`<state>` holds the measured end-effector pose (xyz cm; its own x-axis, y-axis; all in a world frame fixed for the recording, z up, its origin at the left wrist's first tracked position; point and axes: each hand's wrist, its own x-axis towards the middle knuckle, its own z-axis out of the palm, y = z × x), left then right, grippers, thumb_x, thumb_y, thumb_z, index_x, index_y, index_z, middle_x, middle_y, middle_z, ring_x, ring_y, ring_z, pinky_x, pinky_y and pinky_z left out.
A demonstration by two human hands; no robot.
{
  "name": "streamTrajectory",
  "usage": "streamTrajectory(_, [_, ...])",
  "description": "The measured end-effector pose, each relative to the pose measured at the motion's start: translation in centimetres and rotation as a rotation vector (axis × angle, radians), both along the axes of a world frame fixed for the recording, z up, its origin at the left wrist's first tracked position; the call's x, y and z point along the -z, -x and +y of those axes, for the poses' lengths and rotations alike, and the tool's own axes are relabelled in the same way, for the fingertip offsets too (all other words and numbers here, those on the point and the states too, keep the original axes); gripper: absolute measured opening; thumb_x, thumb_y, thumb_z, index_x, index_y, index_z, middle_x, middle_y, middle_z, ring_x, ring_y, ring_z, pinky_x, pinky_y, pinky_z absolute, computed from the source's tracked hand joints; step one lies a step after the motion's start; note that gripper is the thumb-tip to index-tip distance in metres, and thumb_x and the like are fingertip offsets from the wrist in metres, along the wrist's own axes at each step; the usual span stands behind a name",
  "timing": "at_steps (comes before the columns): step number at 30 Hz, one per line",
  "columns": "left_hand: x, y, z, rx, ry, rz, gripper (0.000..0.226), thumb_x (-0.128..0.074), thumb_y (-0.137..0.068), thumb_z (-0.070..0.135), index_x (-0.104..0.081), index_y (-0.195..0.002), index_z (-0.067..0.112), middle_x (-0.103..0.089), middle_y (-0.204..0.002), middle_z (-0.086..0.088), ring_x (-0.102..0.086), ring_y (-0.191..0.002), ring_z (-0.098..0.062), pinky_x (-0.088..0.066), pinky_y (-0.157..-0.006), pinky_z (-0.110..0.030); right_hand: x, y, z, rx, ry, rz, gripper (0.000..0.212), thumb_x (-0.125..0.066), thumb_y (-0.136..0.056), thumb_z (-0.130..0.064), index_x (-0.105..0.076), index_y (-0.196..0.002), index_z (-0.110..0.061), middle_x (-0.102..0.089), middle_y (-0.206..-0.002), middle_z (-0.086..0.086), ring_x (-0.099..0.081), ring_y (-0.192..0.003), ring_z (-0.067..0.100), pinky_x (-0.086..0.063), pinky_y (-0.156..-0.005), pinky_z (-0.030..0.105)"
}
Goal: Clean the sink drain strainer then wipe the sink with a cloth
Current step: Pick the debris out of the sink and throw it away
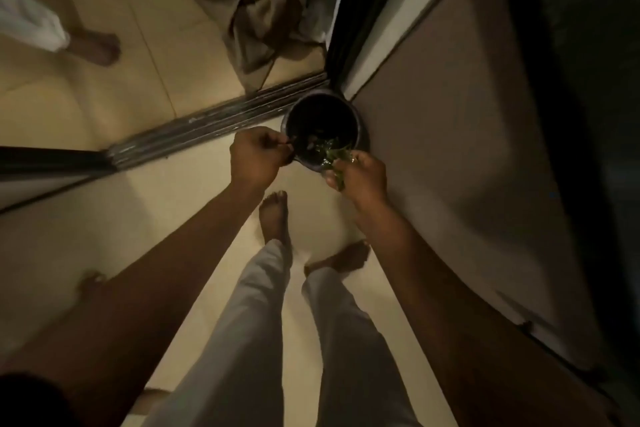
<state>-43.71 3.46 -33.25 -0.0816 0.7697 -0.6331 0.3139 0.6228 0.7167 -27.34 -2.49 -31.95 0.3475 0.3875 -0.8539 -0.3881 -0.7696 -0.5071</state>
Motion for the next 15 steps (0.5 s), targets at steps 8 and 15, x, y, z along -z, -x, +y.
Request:
streamTrajectory(8, [11.7,-2.3,3.1,0.016,0.167,0.056,0.023,-0.078,-0.083,-0.001,-0.07,-0.072,0.017,-0.076,-0.09,-0.017,-0.077,-0.092,-0.043,-0.067,-0.079,-0.053,13.2,-1.5,3.9,0.021,0.166,-0.039,0.022,-0.058,-0.095,0.011,-0.063,-0.112,-0.003,-0.062,-0.088,0.019,-0.058,-0.07,0.025,-0.047,-0.06,0.034])
streamTrajectory(15, [17.9,-3.9,3.5,-0.058,0.257,0.01,0.012,-0.076,-0.089,0.002,-0.074,-0.087,0.013,-0.077,-0.104,-0.017,-0.074,-0.107,-0.038,-0.064,-0.092,-0.049,19.2,-2.1,5.5,-0.088,0.143,-0.098,0.028,-0.071,-0.095,-0.004,-0.069,-0.123,-0.003,-0.07,-0.109,0.015,-0.068,-0.087,0.023,-0.061,-0.077,0.035])
